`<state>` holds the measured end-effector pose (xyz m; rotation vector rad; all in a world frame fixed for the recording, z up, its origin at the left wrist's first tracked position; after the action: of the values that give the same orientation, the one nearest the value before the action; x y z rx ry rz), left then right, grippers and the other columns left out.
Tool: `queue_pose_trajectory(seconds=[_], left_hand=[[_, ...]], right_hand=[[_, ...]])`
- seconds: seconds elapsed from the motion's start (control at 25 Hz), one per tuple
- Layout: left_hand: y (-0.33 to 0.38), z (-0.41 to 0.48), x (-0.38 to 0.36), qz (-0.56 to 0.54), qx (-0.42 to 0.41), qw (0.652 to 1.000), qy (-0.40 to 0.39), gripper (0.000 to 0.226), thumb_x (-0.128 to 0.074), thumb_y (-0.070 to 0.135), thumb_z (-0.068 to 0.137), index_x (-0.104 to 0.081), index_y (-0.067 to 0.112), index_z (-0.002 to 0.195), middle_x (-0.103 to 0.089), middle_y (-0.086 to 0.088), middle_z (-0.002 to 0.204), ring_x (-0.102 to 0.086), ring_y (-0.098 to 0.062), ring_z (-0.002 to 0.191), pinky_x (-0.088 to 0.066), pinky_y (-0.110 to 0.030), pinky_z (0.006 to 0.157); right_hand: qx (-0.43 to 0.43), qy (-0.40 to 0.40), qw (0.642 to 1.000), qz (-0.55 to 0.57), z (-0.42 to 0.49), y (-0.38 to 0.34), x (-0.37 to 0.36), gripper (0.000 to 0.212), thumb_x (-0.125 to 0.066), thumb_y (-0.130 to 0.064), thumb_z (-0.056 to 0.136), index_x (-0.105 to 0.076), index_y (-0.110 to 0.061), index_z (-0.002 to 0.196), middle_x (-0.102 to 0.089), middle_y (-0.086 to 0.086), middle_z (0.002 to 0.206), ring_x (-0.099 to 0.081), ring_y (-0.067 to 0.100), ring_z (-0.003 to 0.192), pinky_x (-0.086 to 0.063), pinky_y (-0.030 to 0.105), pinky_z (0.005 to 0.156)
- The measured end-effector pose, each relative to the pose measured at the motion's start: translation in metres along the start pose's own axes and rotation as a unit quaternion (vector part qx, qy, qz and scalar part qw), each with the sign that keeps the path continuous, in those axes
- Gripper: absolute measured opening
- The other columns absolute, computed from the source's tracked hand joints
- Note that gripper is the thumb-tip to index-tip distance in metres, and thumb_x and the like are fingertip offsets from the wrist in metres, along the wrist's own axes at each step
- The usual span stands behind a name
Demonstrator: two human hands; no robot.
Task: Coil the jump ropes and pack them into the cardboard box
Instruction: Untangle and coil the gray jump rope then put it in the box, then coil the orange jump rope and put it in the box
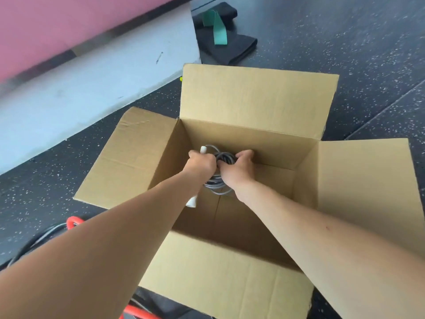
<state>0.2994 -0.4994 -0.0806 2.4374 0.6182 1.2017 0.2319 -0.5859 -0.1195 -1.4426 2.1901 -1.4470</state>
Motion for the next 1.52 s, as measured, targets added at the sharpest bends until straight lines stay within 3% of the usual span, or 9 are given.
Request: queue_pose_trajectory(seconds=[0.16,0.28,0.56,0.64,0.76,0.96,1.16,1.32,1.52], left_hand=[[0.007,0.014,0.002,0.111,-0.016,0.993,-0.032,0.044,-0.039,0.01,0.102,-0.041,-0.005,0.144,-0.049,-0.023,0.146,-0.049,-0.035,0.133,-0.043,-0.038,0.102],[0.0,0.018,0.0,0.243,-0.024,0.968,-0.056,0.055,-0.041,0.009,0.101,-0.023,-0.006,0.151,-0.037,-0.022,0.152,-0.04,-0.033,0.14,-0.04,-0.034,0.109],[-0.01,0.0,0.004,0.306,-0.06,0.949,-0.036,0.043,-0.047,0.01,0.098,-0.045,-0.001,0.14,-0.054,-0.018,0.14,-0.051,-0.03,0.13,-0.045,-0.031,0.099],[-0.008,-0.017,0.013,0.287,-0.088,0.953,-0.047,0.042,-0.043,0.009,0.099,-0.047,0.001,0.14,-0.055,-0.016,0.138,-0.054,-0.031,0.126,-0.045,-0.032,0.099],[0.006,-0.068,0.051,0.247,-0.162,0.955,-0.036,0.036,-0.045,0.012,0.095,-0.066,0.011,0.124,-0.068,-0.01,0.121,-0.063,-0.027,0.104,-0.055,-0.034,0.082],[0.01,-0.2,0.174,0.26,-0.221,0.939,0.032,0.032,-0.054,0.019,0.096,-0.069,0.024,0.124,-0.068,0.001,0.123,-0.062,-0.02,0.114,-0.049,-0.026,0.091],[-0.064,-0.317,0.261,0.208,-0.15,0.963,0.084,0.034,-0.059,0.033,0.091,-0.069,0.032,0.124,-0.069,0.005,0.124,-0.064,-0.02,0.111,-0.05,-0.031,0.099],[-0.159,-0.366,0.26,0.207,-0.102,0.972,0.051,0.038,-0.056,0.035,0.089,-0.071,0.021,0.121,-0.07,0.002,0.123,-0.066,-0.023,0.112,-0.051,-0.031,0.098],[-0.267,-0.358,0.219,0.145,-0.023,0.989,0.024,0.028,-0.059,0.028,0.09,-0.073,0.023,0.114,-0.073,-0.002,0.112,-0.068,-0.022,0.101,-0.054,-0.028,0.087]], right_hand=[[-0.073,-0.019,0.997,0.035,0.026,0.0,-0.017,0.047,-0.069,-0.028,0.091,-0.045,-0.008,0.127,-0.06,0.007,0.125,-0.063,0.029,0.11,-0.051,0.033,0.087],[-0.028,-0.041,0.998,-0.035,0.027,0.0,-0.027,0.032,-0.063,-0.029,0.094,-0.057,-0.013,0.122,-0.051,0.008,0.131,-0.059,0.027,0.104,-0.05,0.034,0.097],[0.085,-0.149,0.954,-0.246,0.02,-0.009,-0.03,0.041,-0.034,-0.022,0.103,-0.057,-0.008,0.134,-0.051,0.019,0.141,-0.051,0.037,0.123,-0.039,0.04,0.107],[0.121,-0.142,0.944,-0.271,0.005,-0.019,-0.023,0.037,-0.034,-0.023,0.104,-0.065,-0.007,0.116,-0.061,0.019,0.129,-0.055,0.036,0.116,-0.043,0.038,0.096],[0.128,-0.11,0.955,-0.246,-0.042,-0.046,0.003,0.032,-0.05,-0.023,0.094,-0.053,-0.015,0.062,-0.058,0.009,0.073,-0.051,0.028,0.074,-0.031,0.033,0.055],[0.218,-0.202,0.87,-0.394,-0.162,-0.157,0.027,0.025,-0.053,-0.027,0.092,-0.07,-0.01,0.086,-0.074,0.008,0.086,-0.07,0.028,0.082,-0.052,0.032,0.064],[0.361,-0.237,0.736,-0.521,-0.318,-0.238,0.016,0.024,-0.05,-0.026,0.089,-0.073,-0.021,0.094,-0.077,0.002,0.093,-0.075,0.024,0.086,-0.059,0.033,0.077],[0.416,-0.249,0.71,-0.511,-0.4,-0.196,-0.026,0.027,-0.049,-0.02,0.091,-0.075,-0.024,0.097,-0.076,0.002,0.092,-0.072,0.022,0.089,-0.056,0.031,0.084],[0.327,-0.345,0.726,-0.497,-0.403,-0.061,-0.081,0.02,-0.055,-0.021,0.094,-0.074,-0.022,0.087,-0.076,0.005,0.099,-0.071,0.027,0.096,-0.053,0.03,0.084]])
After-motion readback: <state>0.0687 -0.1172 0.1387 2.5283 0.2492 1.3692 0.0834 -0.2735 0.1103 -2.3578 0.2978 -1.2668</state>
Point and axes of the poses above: each hand's wrist, its own z-axis towards the middle knuckle, its own x-axis out of the back of the hand, y = z × x, the point moved 3 cm from there along z, towards the middle knuckle
